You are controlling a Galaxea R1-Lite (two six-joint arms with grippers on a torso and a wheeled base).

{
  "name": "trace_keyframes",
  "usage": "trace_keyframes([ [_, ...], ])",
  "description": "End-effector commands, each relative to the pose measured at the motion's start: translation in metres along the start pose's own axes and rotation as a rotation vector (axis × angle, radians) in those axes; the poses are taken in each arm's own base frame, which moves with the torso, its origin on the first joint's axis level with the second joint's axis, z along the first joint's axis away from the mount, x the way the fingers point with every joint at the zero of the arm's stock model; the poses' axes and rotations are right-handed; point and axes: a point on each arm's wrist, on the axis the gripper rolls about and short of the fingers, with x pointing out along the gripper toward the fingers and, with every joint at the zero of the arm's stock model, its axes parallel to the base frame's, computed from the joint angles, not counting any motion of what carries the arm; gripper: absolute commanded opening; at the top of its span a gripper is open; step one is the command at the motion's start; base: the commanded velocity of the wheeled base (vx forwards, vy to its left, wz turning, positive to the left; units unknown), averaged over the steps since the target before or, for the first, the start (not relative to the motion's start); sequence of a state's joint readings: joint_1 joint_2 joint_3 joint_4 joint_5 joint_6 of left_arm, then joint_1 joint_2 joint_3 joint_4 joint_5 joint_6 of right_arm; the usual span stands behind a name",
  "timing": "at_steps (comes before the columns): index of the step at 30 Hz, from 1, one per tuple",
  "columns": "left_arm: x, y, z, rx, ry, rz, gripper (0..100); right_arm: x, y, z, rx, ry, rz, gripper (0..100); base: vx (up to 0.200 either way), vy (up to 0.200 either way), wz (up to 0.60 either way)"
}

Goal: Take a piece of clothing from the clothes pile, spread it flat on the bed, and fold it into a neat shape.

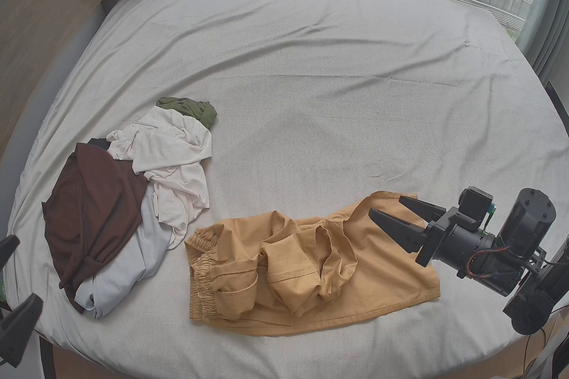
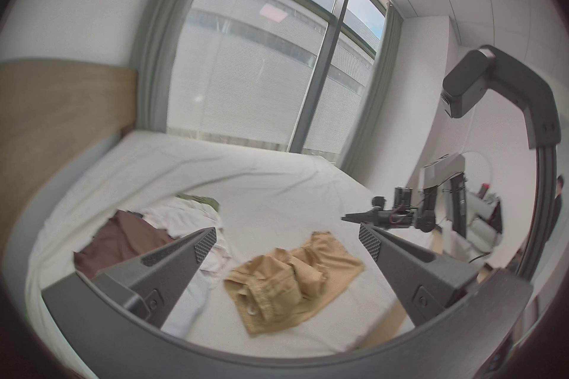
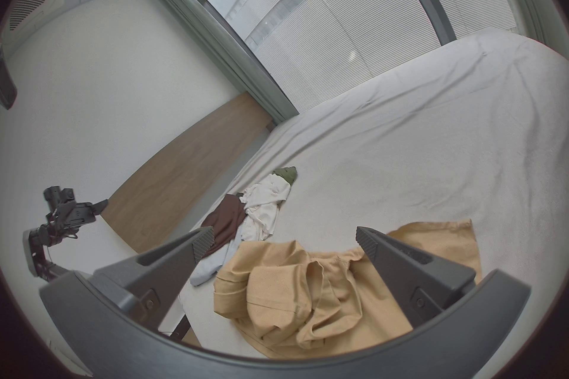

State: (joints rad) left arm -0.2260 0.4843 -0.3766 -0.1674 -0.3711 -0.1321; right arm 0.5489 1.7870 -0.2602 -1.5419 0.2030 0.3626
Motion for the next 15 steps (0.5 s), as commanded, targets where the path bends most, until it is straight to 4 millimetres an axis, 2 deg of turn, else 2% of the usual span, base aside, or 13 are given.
trace_keyframes([
  [1, 0.037, 0.012, -0.009, -0.107, 0.161, -0.083, 100, 0.003, 0.003, 0.004, -0.001, -0.017, 0.029, 100, 0.000, 0.000, 0.00],
  [3, 0.036, 0.013, -0.016, -0.112, 0.178, -0.093, 100, 0.004, 0.004, 0.007, 0.003, -0.027, 0.031, 100, 0.000, 0.000, 0.00],
  [7, 0.040, 0.014, -0.015, -0.115, 0.178, -0.104, 100, 0.005, 0.004, 0.006, 0.010, -0.023, 0.032, 100, 0.000, 0.000, 0.00],
  [10, 0.050, 0.016, -0.009, -0.123, 0.195, -0.118, 100, 0.006, 0.005, 0.004, 0.010, -0.018, 0.036, 100, 0.000, 0.000, 0.00],
  [15, 0.064, 0.021, -0.012, -0.140, 0.236, -0.126, 100, 0.006, 0.005, 0.006, 0.009, -0.024, 0.035, 100, 0.000, 0.000, 0.00],
])
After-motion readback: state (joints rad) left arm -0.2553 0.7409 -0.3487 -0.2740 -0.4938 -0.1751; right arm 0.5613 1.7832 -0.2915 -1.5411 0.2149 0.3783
